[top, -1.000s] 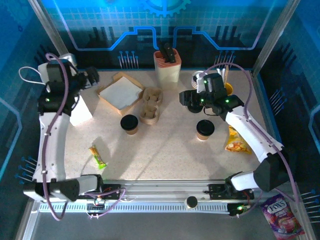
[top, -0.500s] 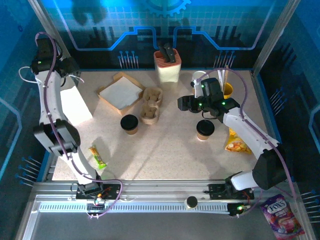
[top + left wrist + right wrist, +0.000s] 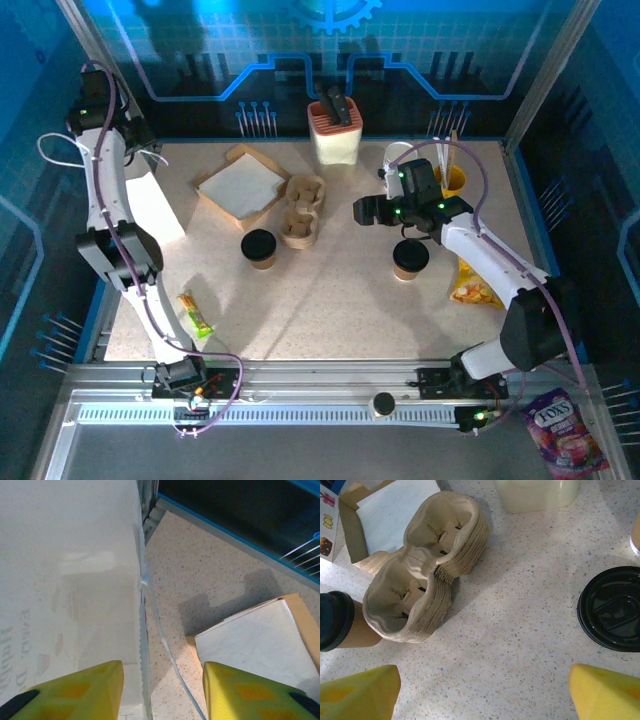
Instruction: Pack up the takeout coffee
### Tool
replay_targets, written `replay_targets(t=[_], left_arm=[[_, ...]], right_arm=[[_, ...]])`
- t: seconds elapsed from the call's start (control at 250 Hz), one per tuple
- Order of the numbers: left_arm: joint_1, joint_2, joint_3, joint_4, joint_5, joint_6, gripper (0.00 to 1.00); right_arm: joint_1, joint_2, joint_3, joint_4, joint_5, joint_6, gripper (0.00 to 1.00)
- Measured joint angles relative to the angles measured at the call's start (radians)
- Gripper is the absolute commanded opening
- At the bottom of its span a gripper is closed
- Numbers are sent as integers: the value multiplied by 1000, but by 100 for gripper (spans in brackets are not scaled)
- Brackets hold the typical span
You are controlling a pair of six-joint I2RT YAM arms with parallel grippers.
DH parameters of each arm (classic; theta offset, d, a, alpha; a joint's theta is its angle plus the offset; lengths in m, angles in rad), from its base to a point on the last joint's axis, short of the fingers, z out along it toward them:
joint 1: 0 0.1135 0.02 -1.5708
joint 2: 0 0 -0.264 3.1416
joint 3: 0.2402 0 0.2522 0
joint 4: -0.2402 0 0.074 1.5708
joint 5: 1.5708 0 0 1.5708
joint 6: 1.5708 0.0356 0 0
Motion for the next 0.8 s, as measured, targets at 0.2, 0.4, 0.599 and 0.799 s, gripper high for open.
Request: replay_targets(t=[0.2, 0.4, 0.599, 0.799], left_arm=[[0, 34, 1, -19, 2, 6, 27], [0, 36, 13, -32, 6, 19, 13], [0, 36, 53, -54, 8, 27, 3], [0, 33, 103, -86, -16, 38, 0]], right_arm=[[0, 0, -1, 0, -10, 0, 88], [0, 2, -12, -1, -22, 2, 88], [0, 8, -12, -6, -29, 8, 88], [0, 8, -12, -10, -29, 8, 88]])
